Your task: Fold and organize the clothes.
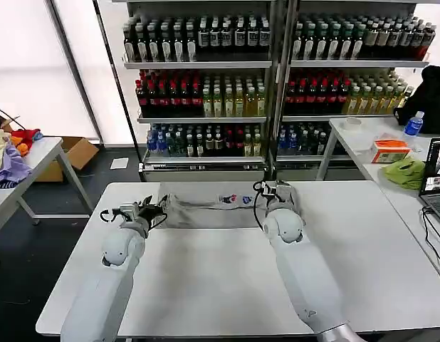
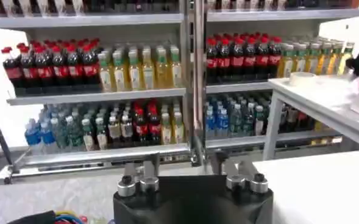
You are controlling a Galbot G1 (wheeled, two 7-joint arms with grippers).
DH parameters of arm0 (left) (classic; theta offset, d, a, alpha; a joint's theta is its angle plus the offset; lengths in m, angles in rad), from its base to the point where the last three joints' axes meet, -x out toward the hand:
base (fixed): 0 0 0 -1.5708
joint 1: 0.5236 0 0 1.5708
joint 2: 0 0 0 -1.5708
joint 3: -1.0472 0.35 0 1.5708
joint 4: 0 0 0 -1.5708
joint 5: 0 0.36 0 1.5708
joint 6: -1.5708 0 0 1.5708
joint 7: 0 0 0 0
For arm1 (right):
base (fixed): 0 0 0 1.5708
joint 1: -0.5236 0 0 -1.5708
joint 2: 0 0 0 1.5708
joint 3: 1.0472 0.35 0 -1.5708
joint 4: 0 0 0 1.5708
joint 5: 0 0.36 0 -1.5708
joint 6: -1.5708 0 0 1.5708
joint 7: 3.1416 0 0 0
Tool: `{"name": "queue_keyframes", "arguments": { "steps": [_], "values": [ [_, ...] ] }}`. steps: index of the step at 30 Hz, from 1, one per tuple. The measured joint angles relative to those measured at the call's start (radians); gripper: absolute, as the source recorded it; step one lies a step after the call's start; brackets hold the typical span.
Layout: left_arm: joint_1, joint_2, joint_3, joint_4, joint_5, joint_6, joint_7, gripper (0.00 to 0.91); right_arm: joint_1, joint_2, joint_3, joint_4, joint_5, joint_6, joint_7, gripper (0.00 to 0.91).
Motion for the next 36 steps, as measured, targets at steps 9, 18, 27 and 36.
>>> {"name": "queue_keyframes", "arguments": {
  "steps": [9,18,27,36],
  "values": [
    [0.051,0.014,-0.023,-0.084,0.000,0.031,-0.008,0.907,-0.088,-0.043,0.027,0.130,0.027,-0.035,0.025,0.907],
    [0.134,0.018,-0.035,-0.162,0.016,0.042,-0.005,0.907,-0.179,-0.092,0.064,0.236,0.043,-0.067,0.039,0.907],
    [0.176,0.014,-0.032,-0.184,0.039,0.046,-0.002,0.907,-0.241,-0.139,0.096,0.262,0.056,-0.081,0.042,0.907],
    [0.185,0.009,-0.034,-0.174,0.048,0.047,-0.001,0.907,-0.270,-0.154,0.106,0.245,0.052,-0.085,0.036,0.907]
  ]
}}
